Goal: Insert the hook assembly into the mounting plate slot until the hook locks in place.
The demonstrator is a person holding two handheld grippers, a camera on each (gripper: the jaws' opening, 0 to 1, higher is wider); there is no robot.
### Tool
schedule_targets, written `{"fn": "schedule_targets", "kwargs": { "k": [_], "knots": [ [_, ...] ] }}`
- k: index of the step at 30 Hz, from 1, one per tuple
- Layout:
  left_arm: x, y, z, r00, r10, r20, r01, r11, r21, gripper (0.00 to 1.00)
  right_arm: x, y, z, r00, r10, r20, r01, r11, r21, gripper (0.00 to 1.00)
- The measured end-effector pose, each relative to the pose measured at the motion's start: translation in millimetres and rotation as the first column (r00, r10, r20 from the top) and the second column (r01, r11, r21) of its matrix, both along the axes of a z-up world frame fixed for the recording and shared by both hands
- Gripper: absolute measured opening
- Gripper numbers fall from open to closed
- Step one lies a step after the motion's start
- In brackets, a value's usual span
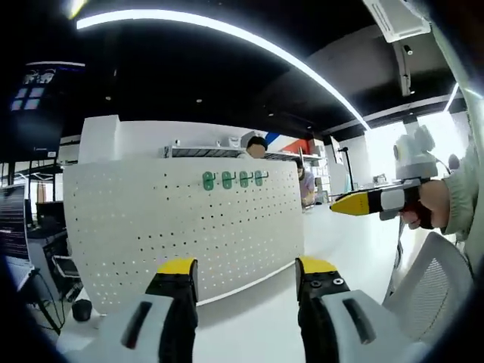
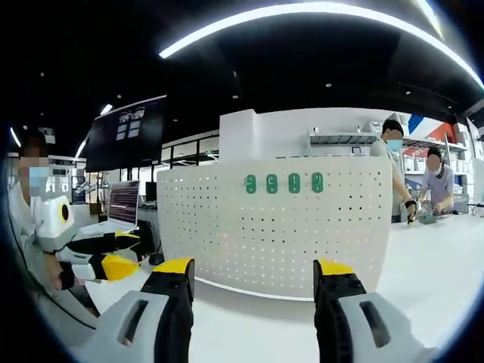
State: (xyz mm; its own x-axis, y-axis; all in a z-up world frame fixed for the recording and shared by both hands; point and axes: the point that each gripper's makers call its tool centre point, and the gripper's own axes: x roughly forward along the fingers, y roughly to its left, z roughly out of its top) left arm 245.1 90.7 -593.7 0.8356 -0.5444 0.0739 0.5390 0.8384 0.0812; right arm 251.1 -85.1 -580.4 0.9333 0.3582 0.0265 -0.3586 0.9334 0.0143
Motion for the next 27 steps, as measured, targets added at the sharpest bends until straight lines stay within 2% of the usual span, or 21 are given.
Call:
{"fn": "schedule_targets", "kwargs": {
  "k": [5,11,12,13,14,16,22,27],
  "knots": [
    [-11.4,8,8.3,1.0,0.022,0.014,-0.022,1.0,-0.021,0.54,-8,5,-4.1,1.0,0.025,0.009,-0.025,1.0,0.011,0.64],
    [-16.8,14,5.8,0.999,0.05,0.011,-0.049,0.999,-0.021,0.53,-26,7,-9.9,0.999,0.052,0.017,-0.052,0.998,0.027,0.66],
    [-17.8,14,5.1,0.999,0.052,0.009,-0.052,0.998,-0.02,0.52,-28,10,-7.4,0.997,0.066,0.028,-0.066,0.998,0.016,0.67],
    [-19.1,13,4.2,0.999,0.052,0.007,-0.052,0.999,-0.017,0.52,-31,16,6.3,0.991,0.091,0.101,-0.094,0.995,0.025,0.67],
    [-19.9,13,3.3,0.999,0.051,0.009,-0.051,0.999,-0.013,0.52,-32,17,9.7,0.988,0.093,0.124,-0.096,0.995,0.024,0.67],
    [-20.1,12,1.9,0.999,0.049,0.008,-0.049,0.999,0.0,0.52,-34,20,4.8,0.989,0.103,0.104,-0.106,0.994,0.021,0.68],
    [-25.8,1,-0.1,0.999,0.021,0.036,-0.023,0.998,0.059,0.52,-35,18,3.2,0.989,0.105,0.101,-0.109,0.993,0.034,0.68],
    [-26.8,0,0.4,0.999,0.017,0.046,-0.02,0.997,0.07,0.51,-36,19,0.5,0.99,0.109,0.094,-0.112,0.993,0.025,0.68]
  ]
}}
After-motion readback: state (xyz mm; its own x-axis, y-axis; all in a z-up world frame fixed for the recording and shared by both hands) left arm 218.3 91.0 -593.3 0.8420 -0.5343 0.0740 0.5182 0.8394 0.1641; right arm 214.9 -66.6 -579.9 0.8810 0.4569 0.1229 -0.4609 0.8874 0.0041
